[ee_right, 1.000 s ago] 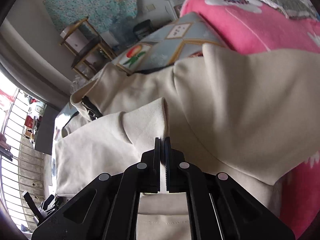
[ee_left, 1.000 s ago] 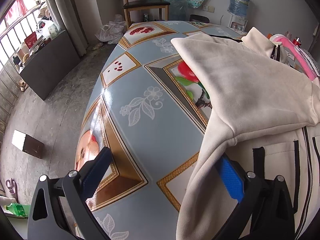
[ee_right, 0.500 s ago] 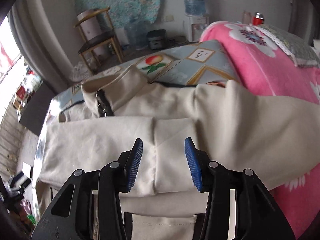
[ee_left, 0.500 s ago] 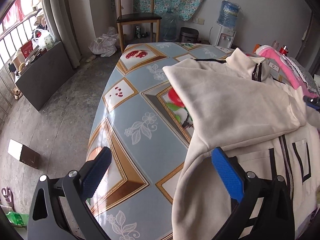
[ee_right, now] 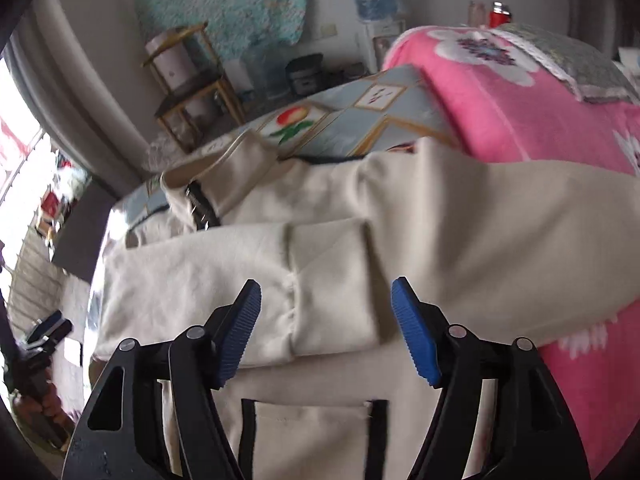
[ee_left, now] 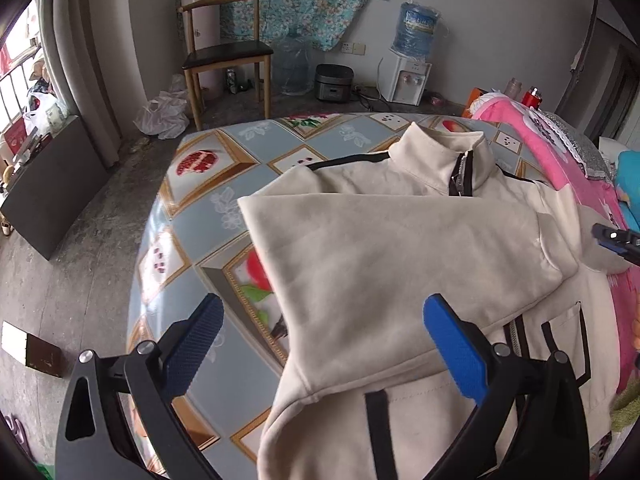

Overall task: Fold large clothes
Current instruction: 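Grasp the other sleeve's cuff on the pink bedspread with the right tool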

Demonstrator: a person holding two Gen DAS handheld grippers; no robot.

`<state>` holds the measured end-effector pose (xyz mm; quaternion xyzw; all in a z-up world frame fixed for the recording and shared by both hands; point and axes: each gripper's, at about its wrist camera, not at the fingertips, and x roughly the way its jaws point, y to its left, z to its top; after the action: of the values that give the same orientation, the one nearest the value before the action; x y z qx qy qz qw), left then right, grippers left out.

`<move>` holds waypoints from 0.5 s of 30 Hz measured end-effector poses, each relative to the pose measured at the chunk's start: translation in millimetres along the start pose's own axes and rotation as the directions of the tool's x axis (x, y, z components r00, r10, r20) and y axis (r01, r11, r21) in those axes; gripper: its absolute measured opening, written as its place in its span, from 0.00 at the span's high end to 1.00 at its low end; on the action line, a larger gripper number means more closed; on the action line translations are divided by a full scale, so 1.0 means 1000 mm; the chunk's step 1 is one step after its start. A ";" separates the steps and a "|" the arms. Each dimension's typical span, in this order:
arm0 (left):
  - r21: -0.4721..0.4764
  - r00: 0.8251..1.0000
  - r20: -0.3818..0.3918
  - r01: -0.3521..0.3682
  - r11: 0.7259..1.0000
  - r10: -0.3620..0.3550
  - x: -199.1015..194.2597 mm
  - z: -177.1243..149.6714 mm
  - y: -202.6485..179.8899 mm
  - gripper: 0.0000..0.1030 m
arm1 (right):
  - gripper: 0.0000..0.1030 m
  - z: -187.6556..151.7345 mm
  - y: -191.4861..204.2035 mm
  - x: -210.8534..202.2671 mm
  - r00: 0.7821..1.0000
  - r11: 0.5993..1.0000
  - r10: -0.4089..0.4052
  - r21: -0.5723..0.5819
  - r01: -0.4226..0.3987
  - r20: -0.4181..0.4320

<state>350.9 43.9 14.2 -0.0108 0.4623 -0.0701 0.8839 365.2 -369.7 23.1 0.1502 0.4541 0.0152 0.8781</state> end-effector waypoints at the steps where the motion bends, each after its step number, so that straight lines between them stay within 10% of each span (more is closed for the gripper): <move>1: 0.003 1.000 -0.012 0.012 1.000 -0.012 0.009 0.003 -0.005 0.04 | 0.35 0.004 -0.023 -0.013 1.000 0.998 -0.008 0.057 0.006 0.024; 15: 0.115 0.989 -0.138 -0.041 0.993 0.057 0.086 -0.013 -0.037 0.04 | 0.35 -0.004 -0.321 -0.097 0.970 0.692 -0.212 0.719 0.064 0.118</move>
<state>384.6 -4.0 -60.7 0.0548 0.5191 -0.0747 0.8497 269.9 -690.8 9.1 0.4427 0.3481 -0.2419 0.7901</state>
